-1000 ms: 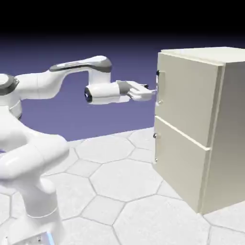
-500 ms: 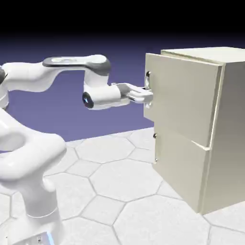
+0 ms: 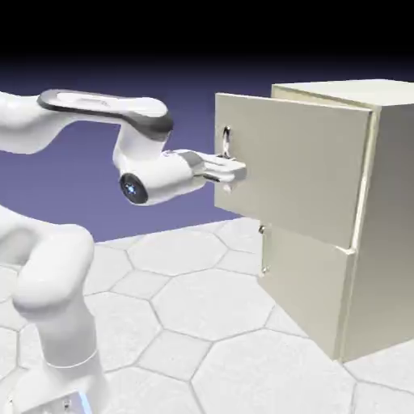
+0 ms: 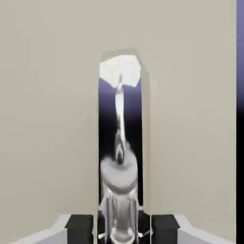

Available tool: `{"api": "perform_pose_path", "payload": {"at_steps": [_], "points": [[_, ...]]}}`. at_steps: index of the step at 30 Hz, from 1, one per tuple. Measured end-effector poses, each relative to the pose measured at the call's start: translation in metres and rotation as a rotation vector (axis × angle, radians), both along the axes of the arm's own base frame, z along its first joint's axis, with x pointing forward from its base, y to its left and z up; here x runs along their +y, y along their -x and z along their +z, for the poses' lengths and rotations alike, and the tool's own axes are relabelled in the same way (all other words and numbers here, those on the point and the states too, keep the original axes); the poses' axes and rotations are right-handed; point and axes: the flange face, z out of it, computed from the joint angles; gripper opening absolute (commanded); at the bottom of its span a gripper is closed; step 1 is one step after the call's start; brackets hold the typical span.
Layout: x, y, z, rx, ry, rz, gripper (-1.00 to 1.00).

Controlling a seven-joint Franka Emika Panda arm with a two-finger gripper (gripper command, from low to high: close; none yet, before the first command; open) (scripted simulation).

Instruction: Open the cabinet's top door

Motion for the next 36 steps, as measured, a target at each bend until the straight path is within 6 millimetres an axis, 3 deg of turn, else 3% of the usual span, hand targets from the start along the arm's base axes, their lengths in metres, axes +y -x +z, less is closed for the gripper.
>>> {"api": "perform_pose_path", "payload": {"at_steps": [10,23,36], "points": [[-0.056,0.035,0.000,0.000,-0.002,0.188,-1.00],[-0.133,0.062,0.000,0.000,-0.002,0.420,-1.00],[-0.246,0.069,0.000,0.001,-0.002,0.745,-1.00]]}}
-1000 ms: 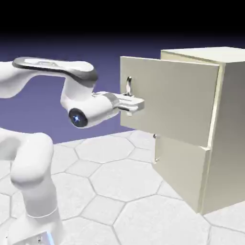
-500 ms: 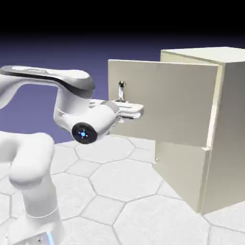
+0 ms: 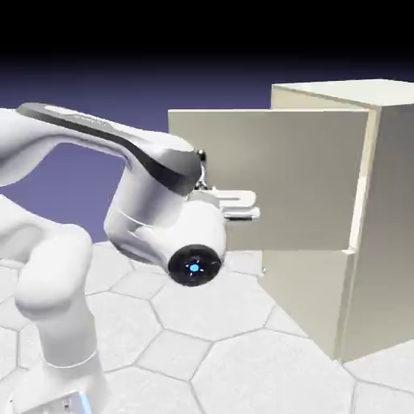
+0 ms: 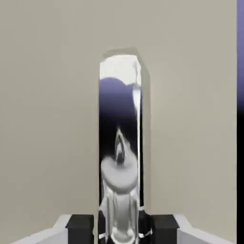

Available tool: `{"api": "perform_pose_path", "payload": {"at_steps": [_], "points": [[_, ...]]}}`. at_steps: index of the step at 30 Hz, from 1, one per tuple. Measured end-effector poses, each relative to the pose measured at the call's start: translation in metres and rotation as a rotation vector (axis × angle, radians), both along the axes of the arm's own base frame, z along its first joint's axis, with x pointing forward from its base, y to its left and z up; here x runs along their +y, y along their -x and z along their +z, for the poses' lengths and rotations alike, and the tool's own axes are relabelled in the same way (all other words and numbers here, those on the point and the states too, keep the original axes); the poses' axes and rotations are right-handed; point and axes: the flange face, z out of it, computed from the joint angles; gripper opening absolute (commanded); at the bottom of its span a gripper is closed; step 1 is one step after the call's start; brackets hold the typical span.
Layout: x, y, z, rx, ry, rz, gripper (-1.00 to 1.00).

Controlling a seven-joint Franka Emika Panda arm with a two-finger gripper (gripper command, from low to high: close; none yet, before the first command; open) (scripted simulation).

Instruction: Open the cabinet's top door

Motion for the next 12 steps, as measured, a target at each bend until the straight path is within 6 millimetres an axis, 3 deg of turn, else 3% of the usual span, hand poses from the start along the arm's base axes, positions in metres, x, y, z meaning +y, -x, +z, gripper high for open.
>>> {"api": "perform_pose_path", "payload": {"at_steps": [7,12], "points": [[-0.059,-0.011,0.000,0.000,0.000,0.172,-1.00],[-0.091,-0.022,0.000,0.000,0.000,0.268,-1.00]]}}
